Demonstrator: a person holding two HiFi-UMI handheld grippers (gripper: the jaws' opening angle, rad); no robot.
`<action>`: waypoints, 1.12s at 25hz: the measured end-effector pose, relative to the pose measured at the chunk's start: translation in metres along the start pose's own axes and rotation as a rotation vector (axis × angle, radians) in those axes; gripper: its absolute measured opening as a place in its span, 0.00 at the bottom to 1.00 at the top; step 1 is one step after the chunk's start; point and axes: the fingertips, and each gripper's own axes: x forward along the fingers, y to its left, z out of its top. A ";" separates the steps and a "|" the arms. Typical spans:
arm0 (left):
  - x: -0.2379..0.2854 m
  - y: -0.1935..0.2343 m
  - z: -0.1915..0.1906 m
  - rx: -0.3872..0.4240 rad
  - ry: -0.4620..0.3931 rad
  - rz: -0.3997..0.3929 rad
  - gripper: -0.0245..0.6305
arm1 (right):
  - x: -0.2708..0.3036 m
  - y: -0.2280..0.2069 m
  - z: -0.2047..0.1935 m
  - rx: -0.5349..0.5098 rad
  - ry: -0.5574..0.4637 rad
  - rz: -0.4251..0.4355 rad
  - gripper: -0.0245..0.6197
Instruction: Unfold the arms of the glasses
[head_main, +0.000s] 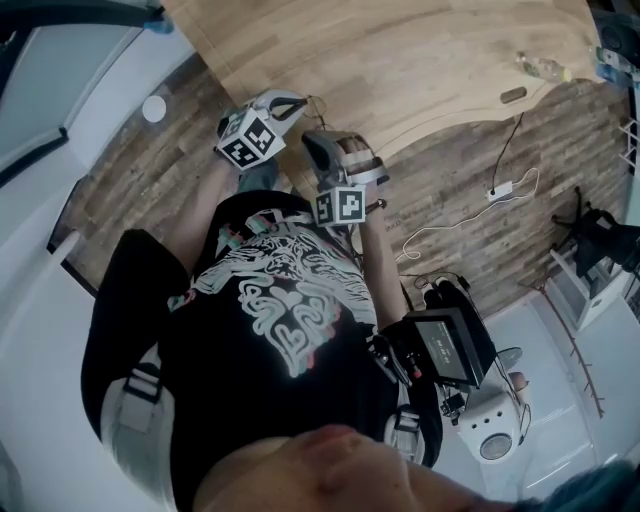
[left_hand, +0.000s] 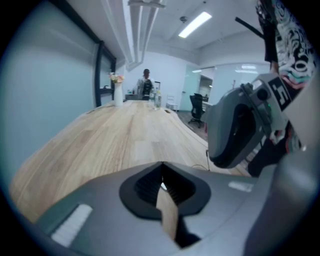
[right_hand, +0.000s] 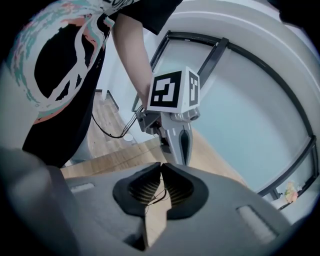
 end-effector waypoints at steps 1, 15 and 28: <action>0.004 -0.003 0.002 0.048 0.022 -0.030 0.02 | -0.001 0.001 -0.001 -0.003 -0.004 -0.001 0.08; 0.053 -0.062 -0.022 0.763 0.340 -0.375 0.15 | -0.013 0.014 -0.013 0.016 -0.031 -0.026 0.08; 0.069 -0.091 -0.044 0.904 0.440 -0.583 0.15 | -0.018 0.024 -0.021 -0.011 -0.055 -0.035 0.08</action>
